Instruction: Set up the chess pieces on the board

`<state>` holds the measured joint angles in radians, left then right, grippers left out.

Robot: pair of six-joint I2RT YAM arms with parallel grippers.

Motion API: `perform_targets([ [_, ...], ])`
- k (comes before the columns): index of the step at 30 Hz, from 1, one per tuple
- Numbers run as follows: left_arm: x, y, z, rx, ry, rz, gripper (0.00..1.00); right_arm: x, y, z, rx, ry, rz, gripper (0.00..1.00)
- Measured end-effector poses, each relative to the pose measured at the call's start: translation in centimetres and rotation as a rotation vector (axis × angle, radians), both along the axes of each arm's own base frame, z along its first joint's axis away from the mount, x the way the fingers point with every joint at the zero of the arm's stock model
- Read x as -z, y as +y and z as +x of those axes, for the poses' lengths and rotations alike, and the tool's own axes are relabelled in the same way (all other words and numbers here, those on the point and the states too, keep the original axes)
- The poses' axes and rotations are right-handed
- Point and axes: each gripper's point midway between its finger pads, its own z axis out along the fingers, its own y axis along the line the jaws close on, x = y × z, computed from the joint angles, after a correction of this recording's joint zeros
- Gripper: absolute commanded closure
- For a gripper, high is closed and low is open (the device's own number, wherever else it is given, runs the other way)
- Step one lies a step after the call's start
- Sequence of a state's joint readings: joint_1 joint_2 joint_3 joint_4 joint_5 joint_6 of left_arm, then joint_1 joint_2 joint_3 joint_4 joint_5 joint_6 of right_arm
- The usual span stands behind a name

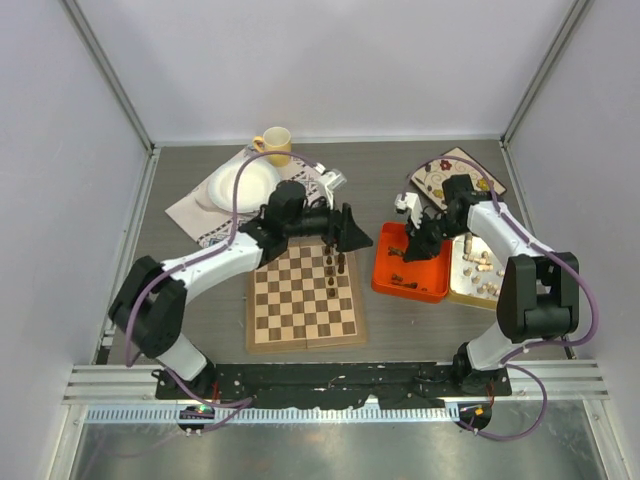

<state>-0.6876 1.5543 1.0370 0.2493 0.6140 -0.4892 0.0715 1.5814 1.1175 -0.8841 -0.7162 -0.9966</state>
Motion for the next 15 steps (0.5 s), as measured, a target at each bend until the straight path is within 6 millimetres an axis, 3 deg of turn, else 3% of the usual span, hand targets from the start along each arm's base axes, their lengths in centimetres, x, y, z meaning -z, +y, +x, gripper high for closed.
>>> perform_targets([
  [5,1.5,-3.1,1.3,0.015,0.079,-0.037,0.39,-1.3,0.8,-0.1,0.035,0.001,0.080,0.99],
  [11,4.6,-5.1,2.6,-0.012,0.221,-0.058,0.43,-2.7,0.9,-0.2,0.063,-0.016,0.136,0.99],
  [15,5.5,-6.5,3.3,-0.019,0.262,-0.067,0.47,-2.7,0.9,-0.3,0.068,-0.016,0.147,0.99],
])
